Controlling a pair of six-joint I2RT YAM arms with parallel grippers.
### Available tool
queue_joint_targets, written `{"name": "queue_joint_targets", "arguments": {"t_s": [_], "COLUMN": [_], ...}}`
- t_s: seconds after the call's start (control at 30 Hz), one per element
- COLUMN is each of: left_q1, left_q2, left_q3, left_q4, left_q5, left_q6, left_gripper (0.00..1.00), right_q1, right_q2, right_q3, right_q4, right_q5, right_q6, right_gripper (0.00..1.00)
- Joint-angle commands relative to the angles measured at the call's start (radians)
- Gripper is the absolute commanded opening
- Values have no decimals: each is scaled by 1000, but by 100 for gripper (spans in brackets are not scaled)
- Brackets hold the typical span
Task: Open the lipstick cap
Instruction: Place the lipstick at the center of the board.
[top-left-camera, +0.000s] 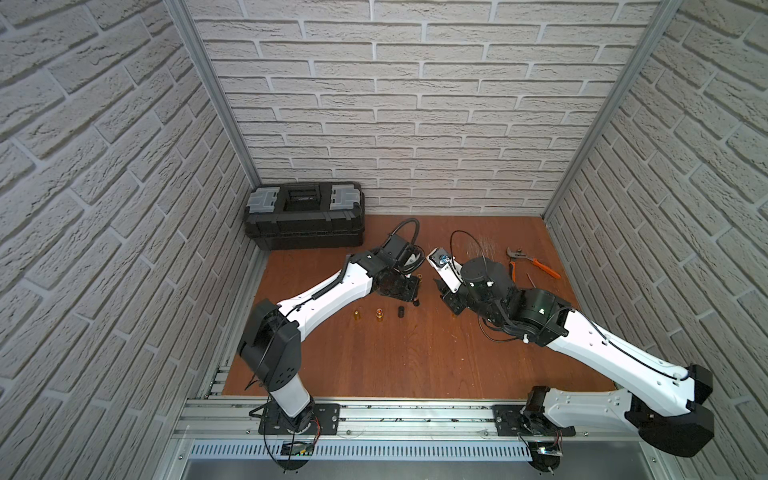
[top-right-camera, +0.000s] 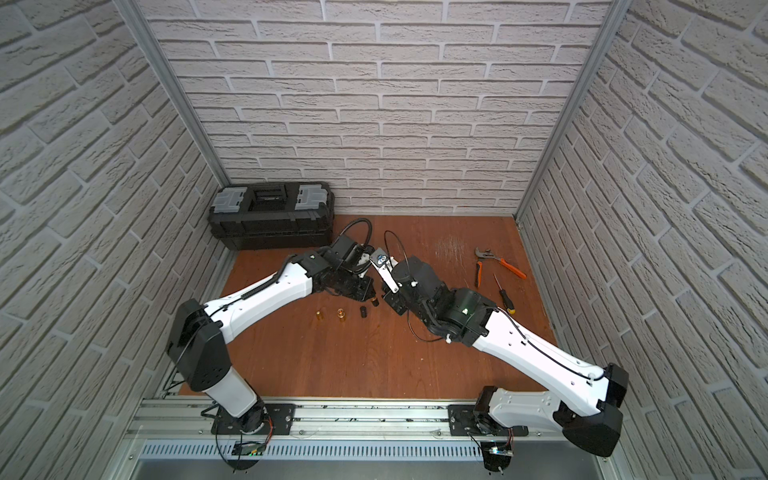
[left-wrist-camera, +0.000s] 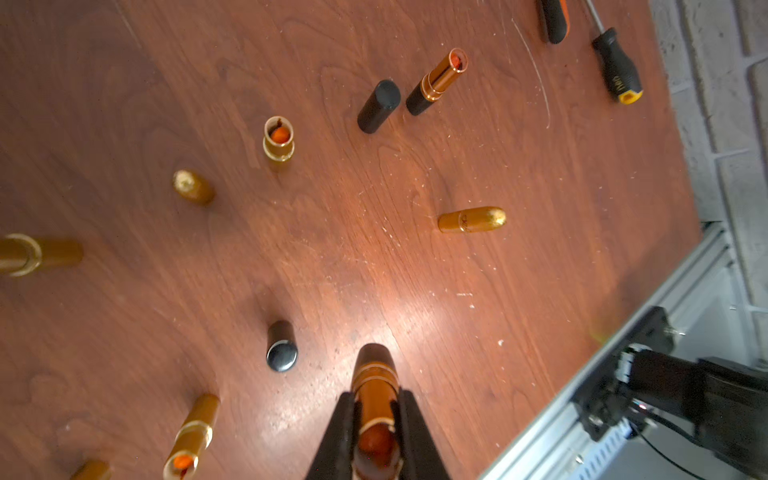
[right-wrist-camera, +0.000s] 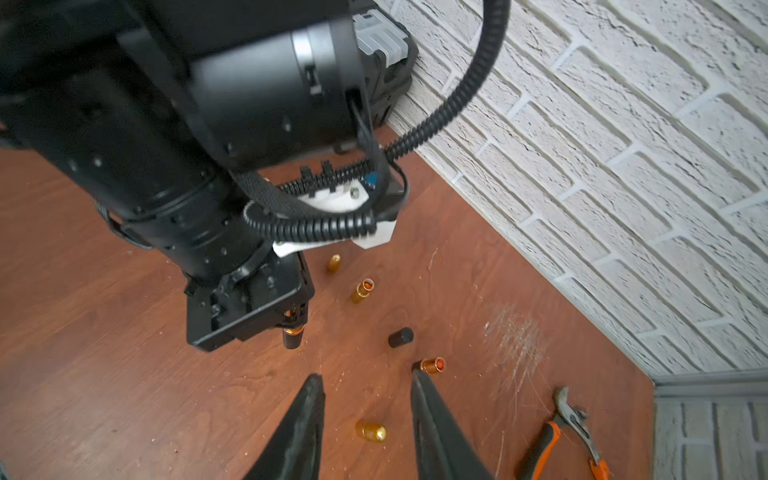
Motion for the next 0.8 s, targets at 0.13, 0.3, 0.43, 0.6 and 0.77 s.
{"name": "queue_joint_targets", "arguments": {"t_s": [0.13, 0.3, 0.43, 0.6, 0.77], "left_q1": [-67, -96, -107, -107, -109], "left_q2": [56, 95, 152, 191, 203], "left_q3": [-51, -67, -36, -45, -66], "left_q4": [176, 215, 183, 202, 224], "left_q5": [-183, -237, -260, -256, -251], "left_q6": [48, 83, 107, 107, 97], "left_gripper": [14, 14, 14, 13, 14], "right_q1": [-1, -1, 0, 0, 0], "right_q2": [-21, -15, -13, -1, -10], "right_q3": [-14, -18, -25, -21, -28], "right_q4": [-23, -27, -22, -30, -25], "right_q5": [55, 58, 58, 63, 63], "right_q6": [13, 12, 15, 16, 16], "right_gripper": [37, 36, 36, 36, 36]}}
